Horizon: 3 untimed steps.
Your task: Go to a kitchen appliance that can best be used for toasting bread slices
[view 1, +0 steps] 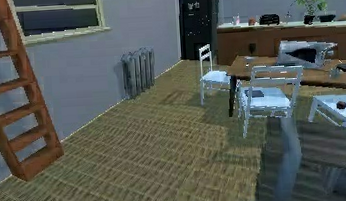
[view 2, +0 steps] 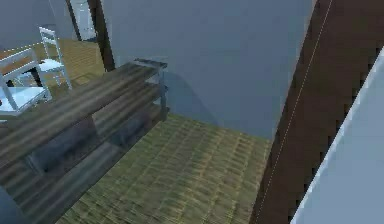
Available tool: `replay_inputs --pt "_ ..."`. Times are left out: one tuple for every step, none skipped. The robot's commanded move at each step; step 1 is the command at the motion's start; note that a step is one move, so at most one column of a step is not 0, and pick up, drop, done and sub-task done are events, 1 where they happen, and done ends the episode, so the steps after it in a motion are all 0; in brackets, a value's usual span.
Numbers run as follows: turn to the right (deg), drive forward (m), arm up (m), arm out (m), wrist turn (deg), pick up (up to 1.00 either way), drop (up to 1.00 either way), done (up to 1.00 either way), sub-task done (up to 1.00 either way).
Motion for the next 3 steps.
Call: replay_inputs --pt "0.0 1.00 0.00 0.00 0.0 0.00 0.00 0.00 0.00" --pt "-3.0 0.00 0.00 0.00 0.0 0.00 0.00 0.00 0.00" --pt "0.0 1.00 0.00 0.00 0.0 0.00 0.00 0.00 0.00"
